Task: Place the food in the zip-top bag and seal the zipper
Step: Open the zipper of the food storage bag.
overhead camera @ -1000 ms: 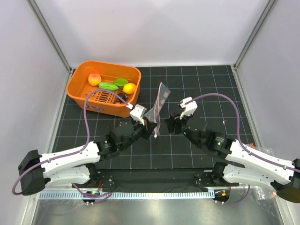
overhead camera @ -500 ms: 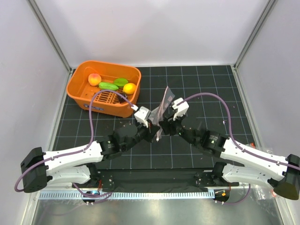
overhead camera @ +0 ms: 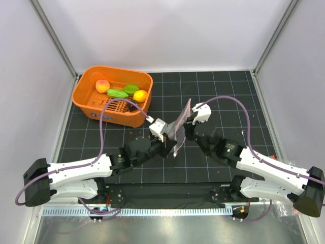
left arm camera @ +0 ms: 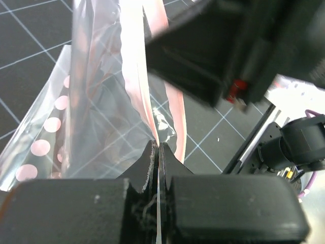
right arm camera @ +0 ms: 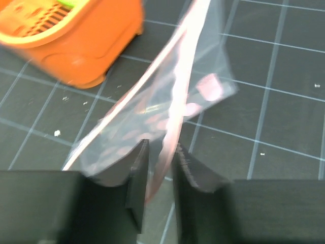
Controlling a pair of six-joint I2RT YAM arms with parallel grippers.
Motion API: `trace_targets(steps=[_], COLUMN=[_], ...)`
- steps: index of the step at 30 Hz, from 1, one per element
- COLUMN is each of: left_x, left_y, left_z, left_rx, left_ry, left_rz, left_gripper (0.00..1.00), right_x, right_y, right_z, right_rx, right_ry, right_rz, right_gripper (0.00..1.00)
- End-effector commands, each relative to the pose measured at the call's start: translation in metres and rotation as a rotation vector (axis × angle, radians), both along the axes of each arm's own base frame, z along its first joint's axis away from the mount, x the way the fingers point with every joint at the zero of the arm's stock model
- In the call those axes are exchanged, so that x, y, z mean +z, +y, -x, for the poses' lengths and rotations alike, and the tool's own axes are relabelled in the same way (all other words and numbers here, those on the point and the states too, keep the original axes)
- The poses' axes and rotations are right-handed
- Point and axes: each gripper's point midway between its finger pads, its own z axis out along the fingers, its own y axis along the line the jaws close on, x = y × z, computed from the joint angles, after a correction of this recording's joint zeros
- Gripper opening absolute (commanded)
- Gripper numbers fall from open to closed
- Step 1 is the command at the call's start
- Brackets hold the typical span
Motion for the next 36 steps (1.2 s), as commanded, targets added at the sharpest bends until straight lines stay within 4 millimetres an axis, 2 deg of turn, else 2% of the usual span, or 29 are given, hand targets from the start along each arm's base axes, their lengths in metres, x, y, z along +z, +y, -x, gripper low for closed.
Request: trace_targets(steps=[1, 4, 6, 7, 8, 9, 12, 13, 16, 17, 18, 21, 22, 25, 29, 36], left_x=[0.034, 0.037, 0.032, 0.038, 0.038, 0.04, 0.062, 0.057, 0.062, 0.051, 0.05, 0.052, 0.055, 0.067, 0.076, 0.049], left_y=[-0.01, -0.002, 0.013, 0.018, 0.028, 0.03, 0.024, 0.018, 0.01, 0.002, -0.004, -0.015, -0.019, -0.02, -0.019, -0.028], left_z=[-0.001, -0.006, -0.018, -0.022, -0.03, -0.033, -0.038, -0.04, -0.047, -0.049, -0.047, -0.044, -0.04, -0.035, -0.032, -0.031], left_rx=[-0.008, 0.043, 0.139, 0.177, 0.237, 0.257, 0.264, 0.259, 0.277, 0.266, 0.236, 0.196, 0.165, 0.133, 0.12, 0.104], left_ry=[-0.062, -0.061, -0.061, -0.068, -0.076, -0.083, -0.102, -0.097, -0.088, -0.082, -0.074, -0.062, -0.059, -0.071, -0.082, -0.041], left_rz=[0.067, 0.063, 0.022, 0.023, -0.003, -0.016, -0.036, -0.07, -0.125, -0.168, -0.177, -0.165, -0.15, -0.107, -0.084, -0.113], left_gripper=[0.0, 0.0, 0.01, 0.04, 0.12, 0.14, 0.25, 0.3, 0.37, 0.4, 0.41, 0.54, 0.64, 0.74, 0.74, 0.66], right_x=[0.023, 0.027, 0.029, 0.03, 0.029, 0.03, 0.028, 0.029, 0.033, 0.036, 0.036, 0.039, 0.038, 0.044, 0.049, 0.053], right_y=[-0.015, -0.018, -0.016, -0.016, -0.012, -0.01, 0.0, 0.002, 0.009, 0.01, 0.01, 0.011, 0.012, 0.013, 0.011, 0.015], right_z=[-0.013, -0.01, -0.008, -0.007, -0.006, -0.005, -0.003, -0.003, 0.0, 0.001, 0.001, 0.002, 0.004, 0.008, 0.013, 0.02], right_rx=[-0.106, -0.098, -0.072, -0.059, -0.034, -0.024, 0.024, 0.035, 0.071, 0.077, 0.075, 0.083, 0.091, 0.114, 0.125, 0.164], right_ry=[-0.03, -0.032, -0.039, -0.045, -0.037, -0.034, -0.012, -0.01, -0.013, -0.013, -0.012, -0.011, -0.008, -0.015, -0.03, -0.024], right_rz=[-0.07, -0.077, -0.079, -0.065, -0.065, -0.061, -0.04, -0.04, -0.049, -0.05, -0.05, -0.066, -0.07, -0.103, -0.138, -0.172], right_gripper=[0.26, 0.11, 0.01, 0.01, 0.01, 0.01, 0.01, 0.01, 0.01, 0.01, 0.01, 0.01, 0.01, 0.01, 0.01, 0.01])
